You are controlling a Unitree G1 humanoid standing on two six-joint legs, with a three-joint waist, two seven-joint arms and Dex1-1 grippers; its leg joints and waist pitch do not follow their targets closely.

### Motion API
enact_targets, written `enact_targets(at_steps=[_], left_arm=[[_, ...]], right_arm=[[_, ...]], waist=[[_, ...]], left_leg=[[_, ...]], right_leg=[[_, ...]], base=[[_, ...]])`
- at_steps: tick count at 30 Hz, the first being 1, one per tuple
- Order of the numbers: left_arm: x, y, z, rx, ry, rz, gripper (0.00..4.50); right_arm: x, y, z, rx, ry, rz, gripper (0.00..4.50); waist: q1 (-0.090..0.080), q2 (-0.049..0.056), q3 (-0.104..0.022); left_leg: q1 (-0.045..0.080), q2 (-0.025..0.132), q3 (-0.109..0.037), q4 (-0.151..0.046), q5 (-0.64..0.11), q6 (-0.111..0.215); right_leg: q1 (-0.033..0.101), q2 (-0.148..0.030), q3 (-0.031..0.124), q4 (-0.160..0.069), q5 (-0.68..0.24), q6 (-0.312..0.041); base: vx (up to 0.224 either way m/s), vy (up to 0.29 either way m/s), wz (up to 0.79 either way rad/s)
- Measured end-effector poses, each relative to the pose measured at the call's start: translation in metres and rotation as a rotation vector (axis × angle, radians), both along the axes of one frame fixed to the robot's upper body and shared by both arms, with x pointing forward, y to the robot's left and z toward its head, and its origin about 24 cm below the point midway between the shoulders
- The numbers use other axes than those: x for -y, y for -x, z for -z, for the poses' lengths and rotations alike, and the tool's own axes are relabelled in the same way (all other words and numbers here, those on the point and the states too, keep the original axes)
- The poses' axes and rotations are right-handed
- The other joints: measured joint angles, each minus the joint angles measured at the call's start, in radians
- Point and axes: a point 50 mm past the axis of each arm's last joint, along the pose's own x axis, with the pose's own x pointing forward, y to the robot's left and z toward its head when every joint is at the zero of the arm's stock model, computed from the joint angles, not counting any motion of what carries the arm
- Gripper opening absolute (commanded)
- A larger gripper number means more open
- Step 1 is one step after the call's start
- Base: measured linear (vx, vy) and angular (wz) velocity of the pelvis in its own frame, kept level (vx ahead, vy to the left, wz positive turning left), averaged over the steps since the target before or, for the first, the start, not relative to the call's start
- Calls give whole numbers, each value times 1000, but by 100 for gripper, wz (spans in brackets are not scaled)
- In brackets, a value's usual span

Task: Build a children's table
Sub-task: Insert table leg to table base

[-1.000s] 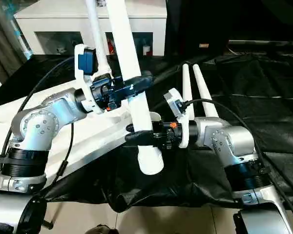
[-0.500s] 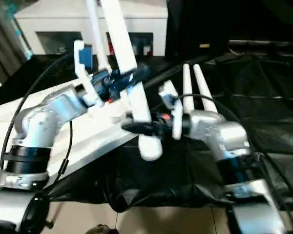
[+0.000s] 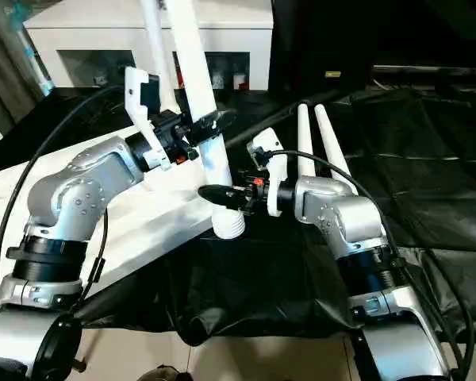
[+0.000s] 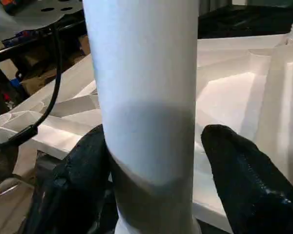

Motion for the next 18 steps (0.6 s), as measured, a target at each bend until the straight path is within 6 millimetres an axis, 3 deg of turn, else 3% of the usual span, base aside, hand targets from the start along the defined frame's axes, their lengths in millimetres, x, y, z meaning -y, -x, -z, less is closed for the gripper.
enact_targets(at_steps=[18], left_arm=[[3,2,0,32,-29,42,181]], right_arm=[[4,1,12,-54,50,-32,309]], waist=[[0,-1,0]], left_leg=[[0,0,0,0,0,0]], right_leg=[[0,0,0,0,0,0]], base=[[0,0,0]])
